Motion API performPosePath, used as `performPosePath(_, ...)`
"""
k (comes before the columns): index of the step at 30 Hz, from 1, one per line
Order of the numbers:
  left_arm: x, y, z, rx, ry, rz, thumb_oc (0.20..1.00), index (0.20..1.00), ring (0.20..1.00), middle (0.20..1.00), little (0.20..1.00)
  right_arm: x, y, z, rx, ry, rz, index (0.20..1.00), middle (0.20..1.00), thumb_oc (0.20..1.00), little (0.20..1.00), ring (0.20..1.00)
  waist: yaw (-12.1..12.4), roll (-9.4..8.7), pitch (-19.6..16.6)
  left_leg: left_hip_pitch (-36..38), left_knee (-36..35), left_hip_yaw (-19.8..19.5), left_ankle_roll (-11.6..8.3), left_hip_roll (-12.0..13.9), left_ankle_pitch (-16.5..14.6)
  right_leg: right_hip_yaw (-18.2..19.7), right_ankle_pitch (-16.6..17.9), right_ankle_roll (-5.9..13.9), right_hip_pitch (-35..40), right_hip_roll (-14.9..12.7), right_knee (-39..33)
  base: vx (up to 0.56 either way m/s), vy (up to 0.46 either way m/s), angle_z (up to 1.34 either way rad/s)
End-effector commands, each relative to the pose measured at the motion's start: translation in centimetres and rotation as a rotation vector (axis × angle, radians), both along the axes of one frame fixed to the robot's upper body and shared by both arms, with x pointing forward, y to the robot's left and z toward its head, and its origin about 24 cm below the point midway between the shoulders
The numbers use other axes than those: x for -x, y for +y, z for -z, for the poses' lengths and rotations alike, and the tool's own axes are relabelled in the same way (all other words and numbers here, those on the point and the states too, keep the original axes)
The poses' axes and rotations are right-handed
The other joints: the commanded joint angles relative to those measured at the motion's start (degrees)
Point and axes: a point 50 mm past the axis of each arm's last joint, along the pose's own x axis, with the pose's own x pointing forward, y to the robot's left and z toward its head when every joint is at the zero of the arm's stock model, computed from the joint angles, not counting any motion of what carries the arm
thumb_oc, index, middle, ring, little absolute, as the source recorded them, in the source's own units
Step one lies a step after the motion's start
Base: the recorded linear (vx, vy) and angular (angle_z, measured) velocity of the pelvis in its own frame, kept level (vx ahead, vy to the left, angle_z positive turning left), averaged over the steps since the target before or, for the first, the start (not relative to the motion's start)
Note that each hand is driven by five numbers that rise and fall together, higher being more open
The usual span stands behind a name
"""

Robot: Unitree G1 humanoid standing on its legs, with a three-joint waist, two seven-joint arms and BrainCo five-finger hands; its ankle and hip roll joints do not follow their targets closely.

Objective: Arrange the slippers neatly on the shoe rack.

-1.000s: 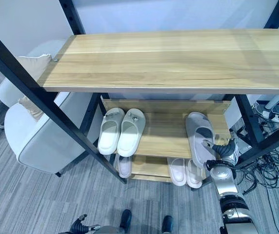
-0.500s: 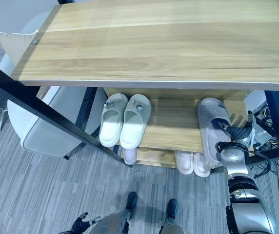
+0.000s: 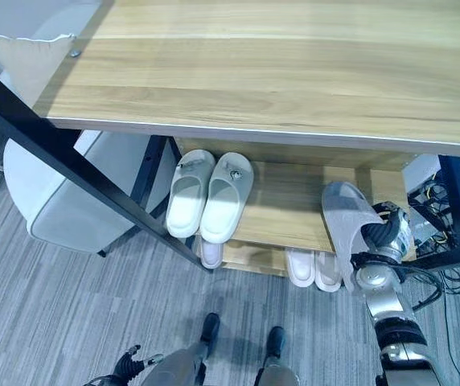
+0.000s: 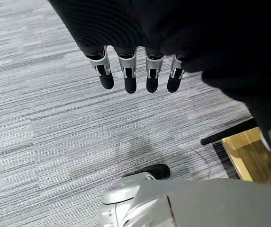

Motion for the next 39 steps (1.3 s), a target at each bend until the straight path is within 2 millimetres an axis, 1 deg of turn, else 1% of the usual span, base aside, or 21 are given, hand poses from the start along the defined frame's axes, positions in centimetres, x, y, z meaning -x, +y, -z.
performPosePath(1, 0.6, -0.5, 0.4, -0.028, 0.052, 0.03, 1.0, 1.0, 1.0, 1.0, 1.0, -0.3, 0.9, -2.6, 0.079, -0.104, -0.09, 0.2, 0.2, 0.2, 0.2, 0.2, 1.0, -1.58, -3.8, 1.3, 0.4, 4.5, -0.99, 0.2, -6.3, 0.4, -4.2, 4.77, 4.2, -3.9, 0.6, -0.01, 0.008, -0.05)
performPosePath(4, 1.5, 0.1, 0.5, -0.025, 0.069, -0.023, 1.0, 1.0, 1.0, 1.0, 1.0, -0.6, 1.9, -3.8, 0.057, -0.155, -0.153, 0.2, 0.2, 0.2, 0.2, 0.2, 0.8, -1.97, -4.0, 2.5, 0.4, 5.2, -0.47, 0.4, -6.8, 1.8, -4.1, 4.88, 4.4, -3.7, 0.6, -0.03, 0.022, -0.14)
performPosePath(5, 1.9, 0.4, 0.6, -0.034, 0.085, -0.026, 1.0, 1.0, 1.0, 1.0, 1.0, -1.0, 2.9, -4.4, -0.007, -0.203, -0.206, 0.2, 0.2, 0.2, 0.2, 0.2, 0.7, -2.12, -4.1, 2.9, 0.4, 5.3, -0.21, 0.5, -6.9, 2.4, -4.0, 4.81, 4.5, -3.6, 0.6, -0.03, 0.062, -0.4)
performPosePath(6, 2.4, 1.5, 0.5, -0.042, 0.099, -0.118, 1.0, 1.0, 1.0, 1.0, 1.0, -1.2, 5.8, -5.2, -0.172, -0.282, -0.385, 0.2, 0.2, 0.2, 0.2, 0.2, 0.9, -2.9, -4.2, 4.5, 0.4, 6.2, 0.54, 0.6, -7.5, 3.9, -4.3, 4.7, 5.4, -3.6, 0.6, 0.01, 0.047, -0.52)
performPosePath(10, 0.2, 2.2, -0.1, -0.021, 0.009, -0.174, 1.0, 1.0, 1.0, 1.0, 1.0, 0.6, 7.8, -4.3, -0.288, -0.236, -0.569, 0.2, 0.2, 0.2, 0.2, 0.2, 0.4, -4.68, -2.3, 2.7, 7.9, 7.2, 1.06, 0.1, -9.9, 4.8, -6.0, 4.11, 6.2, -4.4, 3.7, -0.06, -0.014, -0.31)
performPosePath(11, -1.1, 2.3, -0.6, -0.013, -0.04, -0.178, 1.0, 1.0, 1.0, 1.0, 1.0, 0.9, 8.2, -4.1, -0.31, -0.231, -0.601, 0.2, 0.2, 0.2, 0.2, 0.2, 0.2, -5.01, -0.8, 0.5, 11.6, 7.3, 1.01, -0.1, -10.7, 5.1, -6.7, 3.82, 4.7, -4.8, 6.9, -0.5, -0.042, 0.16)
performPosePath(12, -4.3, 2.7, -1.9, 0.016, -0.181, -0.205, 1.0, 1.0, 1.0, 1.0, 1.0, 1.3, 9.0, -3.8, -0.438, -0.248, -0.676, 0.2, 0.2, 0.2, 0.2, 0.2, -0.8, -5.09, 4.0, -5.1, 18.7, 7.2, 1.03, -0.2, -12.5, 6.4, -8.6, 2.95, -2.1, -4.9, 15.7, -0.46, -0.025, 0.16)
performPosePath(13, -4.3, 2.7, -1.9, 0.016, -0.182, -0.205, 1.0, 1.0, 1.0, 1.0, 1.0, 1.3, 9.0, -3.8, -0.438, -0.249, -0.677, 0.2, 0.2, 0.2, 0.2, 0.2, -0.7, -5.11, 3.9, -5.5, 19.0, 7.2, 1.04, -0.3, -12.6, 6.4, -8.8, 2.96, -2.5, -5.0, 16.0, -0.61, -0.007, 0.21)
performPosePath(14, -7.4, 3.3, -3.9, 0.007, -0.356, -0.202, 1.0, 1.0, 1.0, 1.0, 1.0, 1.7, 9.7, -3.9, -0.624, -0.329, -0.743, 0.2, 0.2, 0.2, 0.2, 0.2, -1.3, -4.7, 6.3, -11.7, 25.5, 6.7, 1.03, 0.4, -13.6, 7.1, -11.0, 2.34, -10.6, -5.3, 26.2, -0.32, -0.005, 0.04)
performPosePath(16, -8.0, 3.6, -4.5, 0.01, -0.4, -0.225, 1.0, 1.0, 1.0, 1.0, 1.0, 1.9, 10.0, -3.9, -0.666, -0.35, -0.764, 0.2, 0.2, 0.2, 0.2, 0.2, -1.4, -4.65, 6.5, -14.3, 28.0, 6.5, 1.0, 0.6, -14.0, 7.2, -12.1, 2.04, -13.3, -5.7, 29.3, -0.24, -0.027, -0.01)
performPosePath(19, -9.5, 4.9, -6.2, 0.042, -0.552, -0.406, 1.0, 1.0, 1.0, 1.0, 1.0, 2.6, 11.2, -5.0, -0.771, -0.404, -0.893, 0.2, 0.2, 0.2, 0.2, 0.2, -1.8, -4.15, 9.3, -25.4, 42.9, 5.5, 1.77, 1.4, -17.9, 9.1, -18.9, -0.7, -24.9, -5.8, 45.7, -0.25, -0.08, 0.12)
performPosePath(20, -9.8, 5.2, -6.3, 0.06, -0.583, -0.494, 1.0, 1.0, 1.0, 1.0, 1.0, 2.4, 11.9, -6.6, -0.797, -0.472, -0.964, 0.2, 0.2, 0.2, 0.2, 0.2, -1.7, -3.95, 10.2, -31.1, 51.0, 5.3, 1.97, 2.1, -21.7, 10.6, -23.3, -1.65, -31.6, -5.3, 53.6, -0.32, -0.122, 0.08)
performPosePath(21, -10.1, 5.5, -6.5, 0.088, -0.622, -0.619, 1.0, 1.0, 1.0, 1.0, 1.0, 2.0, 12.4, -8.9, -0.729, -0.518, -1.033, 0.2, 0.2, 0.2, 0.2, 0.2, -1.8, -3.76, 10.6, -39.2, 59.3, 5.7, 1.79, 2.8, -24.1, 12.0, -25.8, -2.72, -40.1, -4.5, 60.8, -0.25, -0.087, -0.24)
performPosePath(22, -10.6, 5.8, -7.3, 0.086, -0.679, -0.634, 1.0, 1.0, 1.0, 1.0, 1.0, 1.9, 12.6, -9.9, -0.696, -0.532, -1.052, 0.2, 0.2, 0.2, 0.2, 0.2, -1.8, -3.55, 10.7, -43.2, 63.3, 5.8, 1.59, 3.1, -25.1, 12.7, -26.8, -3.17, -43.5, -4.0, 63.6, -0.32, -0.078, -0.5)
performPosePath(23, -12.8, 5.0, -9.6, 0.155, -0.83, -0.612, 1.0, 1.0, 1.0, 1.0, 1.0, 1.5, 13.5, -12.3, -0.584, -0.561, -1.125, 0.2, 0.2, 0.2, 0.2, 0.2, -1.4, -3.03, 11.3, -50.9, 71.6, 4.9, 1.85, 3.4, -27.7, 13.5, -28.8, -3.85, -51.2, -3.9, 70.8, -0.19, -0.064, -0.43)
performPosePath(27, -15.8, 2.5, -15.0, 0.348, -1.093, -0.498, 1.0, 1.0, 1.0, 1.0, 1.0, 1.5, 14.5, -13.7, -0.633, -0.56, -1.239, 0.2, 0.2, 0.2, 0.2, 0.2, -0.9, -1.26, 11.0, -62.9, 86.4, 3.4, 2.62, 3.7, -32.5, 15.6, -33.5, -4.17, -63.6, -4.4, 85.4, -0.01, -0.068, 0.04)
performPosePath(30, -17.8, 1.6, -19.1, 0.394, -1.251, -0.395, 1.0, 1.0, 1.0, 1.0, 1.0, 0.0, 15.8, -15.5, -0.551, -0.544, -1.287, 0.2, 0.2, 0.2, 0.2, 0.2, -0.3, -0.05, 11.6, -71.8, 99.4, 2.9, 2.66, 2.8, -36.7, 17.1, -37.8, -4.56, -72.9, -5.0, 99.4, 0.09, -0.04, -0.02)
performPosePath(33, -17.6, 2.7, -19.6, 0.4, -1.271, -0.431, 1.0, 1.0, 1.0, 1.0, 1.0, -1.3, 15.9, -16.6, -0.523, -0.552, -1.288, 0.2, 0.2, 0.2, 0.2, 0.2, 0.4, 0.67, 11.3, -77.1, 108.4, 2.1, 2.97, 2.0, -39.8, 18.2, -40.8, -5.0, -78.8, -4.9, 108.8, 0.15, -0.034, 0.37)
performPosePath(35, -16.9, 4.0, -18.0, 0.371, -1.205, -0.499, 1.0, 1.0, 1.0, 1.0, 1.0, -4.0, 16.8, -19.6, -0.347, -0.537, -1.246, 0.2, 0.2, 0.2, 0.2, 0.2, 1.8, 1.43, 12.5, -81.0, 119.2, 0.0, 2.86, 1.4, -43.3, 21.3, -43.6, -5.22, -83.6, -4.4, 120.9, 0.2, -0.011, -0.01)
performPosePath(36, -16.9, 4.0, -18.0, 0.371, -1.205, -0.499, 1.0, 1.0, 1.0, 1.0, 1.0, -4.0, 16.9, -19.6, -0.347, -0.537, -1.246, 0.2, 0.2, 0.2, 0.2, 0.2, 1.7, 1.43, 12.5, -81.1, 119.2, 0.0, 2.86, 1.4, -43.3, 21.3, -43.6, -5.21, -83.6, -4.4, 120.9, 0.19, 0.008, -0.05)
performPosePath(39, -15.6, 4.8, -15.9, 0.371, -1.128, -0.582, 1.0, 1.0, 1.0, 1.0, 1.0, -6.5, 17.1, -23.7, -0.205, -0.569, -1.146, 0.2, 0.2, 0.2, 0.2, 0.2, 2.8, 1.62, 14.4, -83.0, 129.5, -1.5, 2.27, 0.6, -46.8, 25.1, -45.9, -4.98, -85.7, -4.0, 132.4, 0.14, 0.008, 0.02)
